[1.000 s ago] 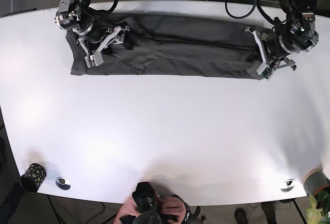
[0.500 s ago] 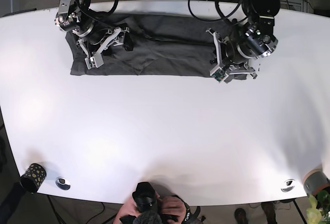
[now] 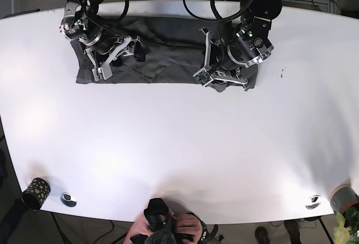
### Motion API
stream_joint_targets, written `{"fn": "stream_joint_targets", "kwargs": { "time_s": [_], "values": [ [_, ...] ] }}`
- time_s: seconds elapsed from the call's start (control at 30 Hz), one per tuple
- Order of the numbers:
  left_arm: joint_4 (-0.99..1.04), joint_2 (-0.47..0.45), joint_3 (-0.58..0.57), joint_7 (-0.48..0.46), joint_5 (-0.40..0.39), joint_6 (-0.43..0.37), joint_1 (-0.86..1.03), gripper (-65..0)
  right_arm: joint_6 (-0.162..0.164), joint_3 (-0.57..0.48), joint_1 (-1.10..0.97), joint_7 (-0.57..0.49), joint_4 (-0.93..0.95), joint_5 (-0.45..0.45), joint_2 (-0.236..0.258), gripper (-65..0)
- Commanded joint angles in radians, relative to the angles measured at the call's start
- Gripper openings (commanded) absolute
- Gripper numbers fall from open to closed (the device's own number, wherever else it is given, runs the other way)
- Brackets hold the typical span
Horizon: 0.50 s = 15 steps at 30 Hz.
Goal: Fold the T-shirt properly
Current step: 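Lift the strip end with the left gripper and fold it toward the right gripper, then release the folded end and raise the left gripper away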
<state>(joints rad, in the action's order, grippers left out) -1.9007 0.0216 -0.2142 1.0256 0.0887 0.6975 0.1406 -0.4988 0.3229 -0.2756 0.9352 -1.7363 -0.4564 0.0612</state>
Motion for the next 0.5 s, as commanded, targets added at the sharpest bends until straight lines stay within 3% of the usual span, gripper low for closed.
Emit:
{"fn": "stream_joint_targets", "kwargs": {
  "time_s": [0.0,0.07,0.13,0.47],
  "values": [
    [-0.018,0.005,-0.017,-0.017,-0.005,0.001,-0.011,-35.7,-0.001,0.000,0.005,0.005,0.005,-0.003,0.007,-19.3],
    [-0.018,0.005,-0.018,-0.017,-0.010,0.001,-0.011,-25.1,-0.001,0.000,0.006,0.005,0.005,-0.003,0.007,-19.3],
    [-0.018,0.005,-0.035,-0.015,-0.011,0.001,-0.009,-21.0,-0.001,0.000,0.006,0.005,0.003,-0.003,0.007,-19.3],
    [-0.027,-0.005,-0.325,-0.011,-0.014,0.001,-0.008,-23.3,-0.001,0.000,0.029,0.005,0.003,-0.003,0.009,-19.3]
  ]
}}
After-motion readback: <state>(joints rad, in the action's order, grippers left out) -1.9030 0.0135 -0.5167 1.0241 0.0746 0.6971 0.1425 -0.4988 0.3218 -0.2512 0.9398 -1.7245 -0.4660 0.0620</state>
